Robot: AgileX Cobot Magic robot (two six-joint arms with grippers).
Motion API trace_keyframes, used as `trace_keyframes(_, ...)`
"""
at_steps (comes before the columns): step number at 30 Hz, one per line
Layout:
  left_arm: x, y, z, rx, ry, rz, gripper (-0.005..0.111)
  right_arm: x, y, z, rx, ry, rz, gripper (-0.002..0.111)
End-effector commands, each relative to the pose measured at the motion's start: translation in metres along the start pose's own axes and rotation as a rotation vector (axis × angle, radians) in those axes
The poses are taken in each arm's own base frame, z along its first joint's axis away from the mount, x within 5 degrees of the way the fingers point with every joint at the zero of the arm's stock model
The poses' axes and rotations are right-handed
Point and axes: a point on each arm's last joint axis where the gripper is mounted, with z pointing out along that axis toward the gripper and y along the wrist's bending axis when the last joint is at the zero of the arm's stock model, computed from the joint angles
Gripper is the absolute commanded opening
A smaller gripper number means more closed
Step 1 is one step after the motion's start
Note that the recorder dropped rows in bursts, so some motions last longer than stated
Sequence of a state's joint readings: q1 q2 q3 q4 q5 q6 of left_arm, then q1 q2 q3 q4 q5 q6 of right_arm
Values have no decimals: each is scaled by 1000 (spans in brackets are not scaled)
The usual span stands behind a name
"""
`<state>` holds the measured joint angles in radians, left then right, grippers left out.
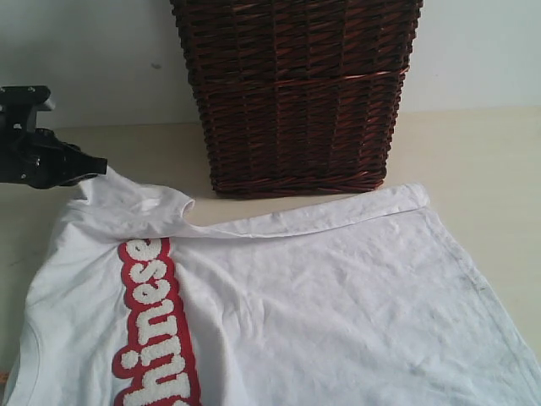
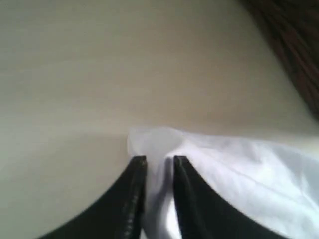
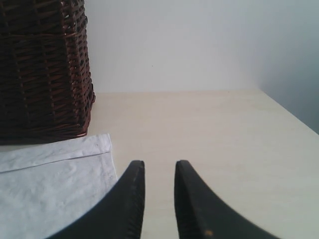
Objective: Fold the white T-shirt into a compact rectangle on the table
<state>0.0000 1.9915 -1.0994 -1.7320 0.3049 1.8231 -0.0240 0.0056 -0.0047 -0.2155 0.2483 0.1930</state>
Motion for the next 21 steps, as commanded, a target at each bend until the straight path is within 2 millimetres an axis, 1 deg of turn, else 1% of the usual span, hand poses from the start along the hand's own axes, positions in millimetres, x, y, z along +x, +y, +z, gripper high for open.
trace_keyframes(1, 6, 5, 7, -26, 21, -64, 68, 1, 0, 0, -2, -5, -7, 23)
trace_keyframes(2, 8, 7, 9, -58, 32, -117, 74, 1, 0, 0, -2, -5, -7, 23)
trace_keyframes(3, 10, 12, 9, -112, 43, -171, 77, 1, 0, 0, -2, -5, -7, 23)
trace_keyframes(4, 9, 14, 9, -130, 41, -178, 77, 1, 0, 0, -2, -5, -7, 23)
trace_keyframes(6, -4, 15, 8, -135, 5, -164, 75, 1, 0, 0, -2, -5, -7, 23)
trace_keyframes(7, -18, 11, 2, -94, -41, -154, 75, 1, 0, 0, -2, -5, -7, 23)
trace_keyframes(8, -24, 7, -2, -50, -67, -148, 75, 1, 0, 0, -2, -5, -7, 23)
trace_keyframes(9, -34, -6, -10, 72, -112, -135, 74, 1, 0, 0, -2, -5, -7, 23)
trace_keyframes(10, -38, -12, -13, 129, -128, -124, 72, 1, 0, 0, -2, -5, -7, 23)
trace_keyframes(12, -41, -25, -13, 212, -142, -113, 63, 1, 0, 0, -2, -5, -7, 23)
trace_keyframes(14, -35, -29, -3, 220, -117, -112, 48, 1, 0, 0, -2, -5, -7, 23)
trace_keyframes(15, -28, -32, 6, 226, -90, -112, 39, 1, 0, 0, -2, -5, -7, 23)
trace_keyframes(16, -20, -36, 16, 236, -60, -103, 32, 1, 0, 0, -2, -5, -7, 23)
trace_keyframes(18, -15, -40, 27, 253, -34, -92, 31, 1, 0, 0, -2, -5, -7, 23)
trace_keyframes(21, -17, -47, 36, 282, -32, -78, 38, 1, 0, 0, -2, -5, -7, 23)
